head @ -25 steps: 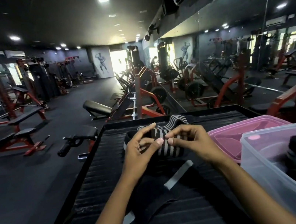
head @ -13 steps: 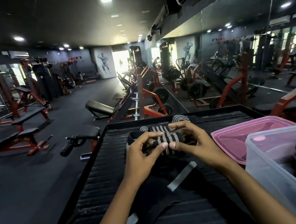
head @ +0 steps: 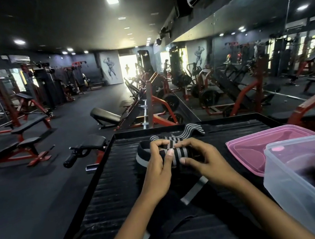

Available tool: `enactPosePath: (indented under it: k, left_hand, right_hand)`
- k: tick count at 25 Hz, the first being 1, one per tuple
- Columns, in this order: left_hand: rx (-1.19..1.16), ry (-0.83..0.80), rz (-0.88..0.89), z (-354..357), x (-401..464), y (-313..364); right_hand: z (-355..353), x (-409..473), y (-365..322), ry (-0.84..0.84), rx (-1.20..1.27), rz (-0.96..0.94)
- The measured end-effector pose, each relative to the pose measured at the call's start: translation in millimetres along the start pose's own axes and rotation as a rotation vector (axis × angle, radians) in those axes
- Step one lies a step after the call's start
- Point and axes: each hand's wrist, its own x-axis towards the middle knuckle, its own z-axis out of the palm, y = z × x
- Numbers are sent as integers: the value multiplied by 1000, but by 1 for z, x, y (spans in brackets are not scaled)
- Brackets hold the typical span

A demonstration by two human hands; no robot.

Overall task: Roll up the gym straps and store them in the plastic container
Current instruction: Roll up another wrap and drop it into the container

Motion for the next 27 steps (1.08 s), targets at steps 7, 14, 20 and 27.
enactPosePath:
  k: [7, 14, 20, 27]
  left_hand:
    - [4, 5, 150, -2, 0, -2]
    - [-76, 61, 38, -5, -1, 3]
    - [27, -24, 201, -11, 8, 0]
    - [-27, -49, 155, -14, 26, 5]
  right_hand:
    - [-10, 2, 2, 153, 381, 250]
    - [-12, -2, -3, 32, 340, 90]
    - [-7, 1, -1, 169, 518, 214]
    - [-8, 2, 2, 133, 567, 272]
